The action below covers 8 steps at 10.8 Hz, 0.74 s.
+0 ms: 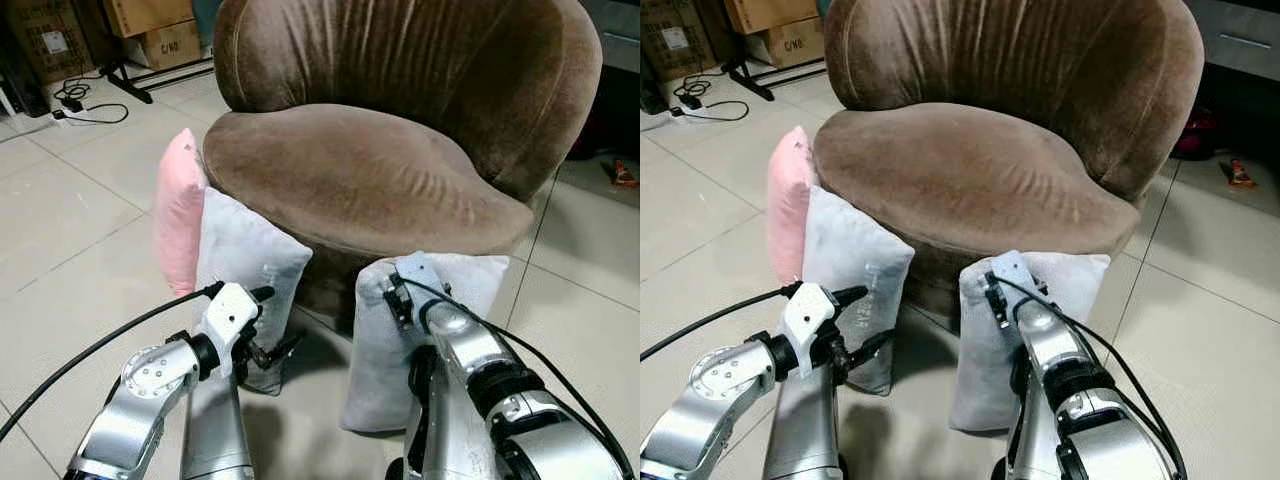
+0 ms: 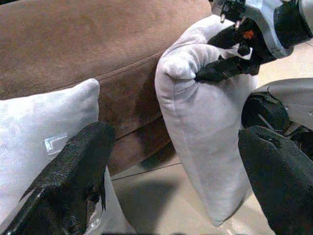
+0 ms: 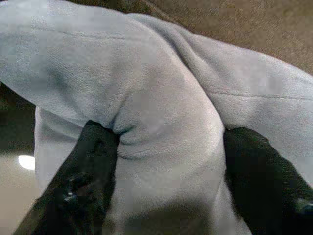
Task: Move the pillow to the sofa from floor
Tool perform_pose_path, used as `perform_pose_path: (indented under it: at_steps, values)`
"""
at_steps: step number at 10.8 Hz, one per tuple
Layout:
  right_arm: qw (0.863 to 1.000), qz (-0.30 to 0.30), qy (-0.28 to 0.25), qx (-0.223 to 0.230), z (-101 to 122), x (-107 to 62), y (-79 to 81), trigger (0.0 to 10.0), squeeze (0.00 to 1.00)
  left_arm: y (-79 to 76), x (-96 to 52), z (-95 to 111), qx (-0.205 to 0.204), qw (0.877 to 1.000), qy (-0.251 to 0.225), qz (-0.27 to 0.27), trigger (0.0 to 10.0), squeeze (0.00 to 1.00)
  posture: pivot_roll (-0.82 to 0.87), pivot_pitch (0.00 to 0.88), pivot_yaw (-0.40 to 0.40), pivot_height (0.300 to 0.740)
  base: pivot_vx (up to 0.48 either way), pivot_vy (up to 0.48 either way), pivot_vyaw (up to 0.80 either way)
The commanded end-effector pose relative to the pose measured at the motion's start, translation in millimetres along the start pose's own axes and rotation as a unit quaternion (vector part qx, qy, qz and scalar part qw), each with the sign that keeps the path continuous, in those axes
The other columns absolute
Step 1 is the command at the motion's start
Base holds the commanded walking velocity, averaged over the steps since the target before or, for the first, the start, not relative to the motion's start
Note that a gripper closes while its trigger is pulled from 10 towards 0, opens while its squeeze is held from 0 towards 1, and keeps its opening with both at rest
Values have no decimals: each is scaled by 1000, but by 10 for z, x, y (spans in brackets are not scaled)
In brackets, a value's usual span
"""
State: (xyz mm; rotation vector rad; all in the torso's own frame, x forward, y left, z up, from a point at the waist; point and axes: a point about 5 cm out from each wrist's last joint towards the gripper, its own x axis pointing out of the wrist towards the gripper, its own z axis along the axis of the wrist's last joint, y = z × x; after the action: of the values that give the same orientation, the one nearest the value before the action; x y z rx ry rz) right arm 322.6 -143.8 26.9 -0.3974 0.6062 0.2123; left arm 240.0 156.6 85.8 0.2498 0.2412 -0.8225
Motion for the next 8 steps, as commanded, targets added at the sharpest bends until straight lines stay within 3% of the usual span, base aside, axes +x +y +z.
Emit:
perform_pose_path:
  at_steps: [1,8]
  values:
    - [1000,-6,11,-8,-36,4,-40,0,0,-1,10,37,4,1000,-3,-9,10000,0,81,0,-31,405,0,0,0]
    - [1000,24,7,-12,-49,26,71,0,0,9,-16,3,-7,1000,8,-22,10000,0,83,0,-34,405,0,0,0]
